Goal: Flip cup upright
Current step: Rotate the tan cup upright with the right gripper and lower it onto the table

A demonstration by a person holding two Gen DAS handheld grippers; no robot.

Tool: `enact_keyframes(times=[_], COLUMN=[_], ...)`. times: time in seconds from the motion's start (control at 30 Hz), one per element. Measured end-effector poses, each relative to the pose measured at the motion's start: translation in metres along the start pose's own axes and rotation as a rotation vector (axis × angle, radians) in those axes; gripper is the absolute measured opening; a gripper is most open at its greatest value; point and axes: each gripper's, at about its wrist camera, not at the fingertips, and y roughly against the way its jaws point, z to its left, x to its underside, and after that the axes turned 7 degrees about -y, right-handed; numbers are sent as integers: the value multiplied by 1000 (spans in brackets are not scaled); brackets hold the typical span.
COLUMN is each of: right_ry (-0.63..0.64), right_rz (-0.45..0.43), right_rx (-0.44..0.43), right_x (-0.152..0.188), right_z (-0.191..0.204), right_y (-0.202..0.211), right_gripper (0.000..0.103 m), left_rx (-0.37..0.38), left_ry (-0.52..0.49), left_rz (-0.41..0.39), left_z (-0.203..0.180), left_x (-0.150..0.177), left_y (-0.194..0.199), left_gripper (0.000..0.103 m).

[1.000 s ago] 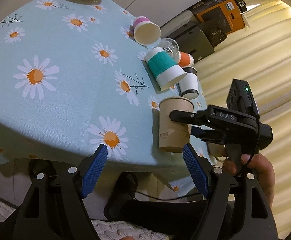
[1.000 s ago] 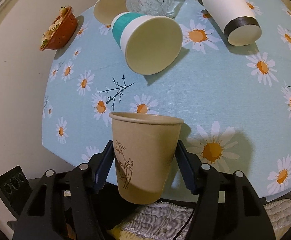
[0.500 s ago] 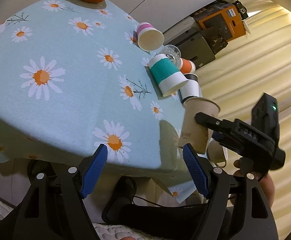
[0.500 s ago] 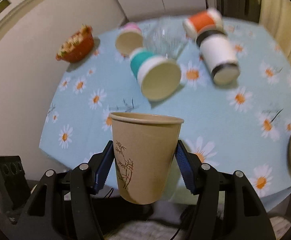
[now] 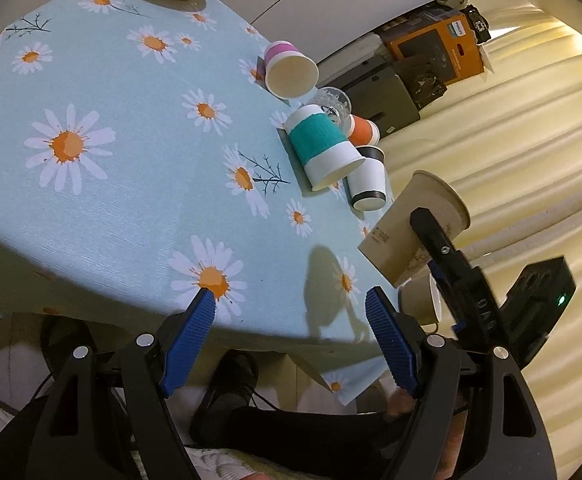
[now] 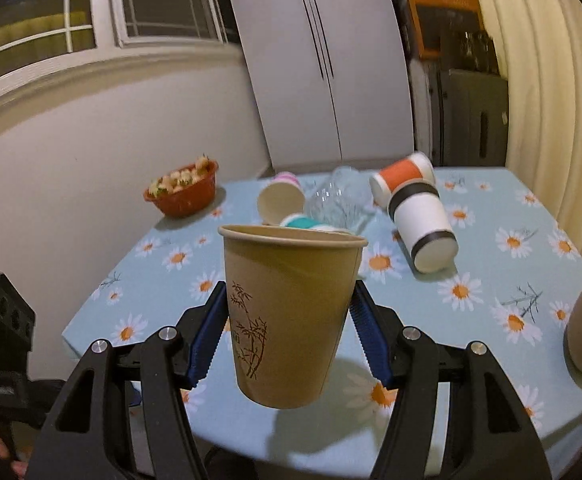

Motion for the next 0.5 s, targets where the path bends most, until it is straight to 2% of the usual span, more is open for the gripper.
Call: enact_keyframes(times=[0.3,0.5], right_ry=[44,112], right_rz=[-141,-172], right_rx=[41,55], right_x=[30,50], right_z=[-5,-4], right_y=[-14,-25], right_gripper=[62,62], left_rx=[4,-8], left_ry=[3,-4], left_rz=[-7,-4], left_z=[1,0], left_x=[0,2], left_y=[1,-1], left_gripper=[76,76])
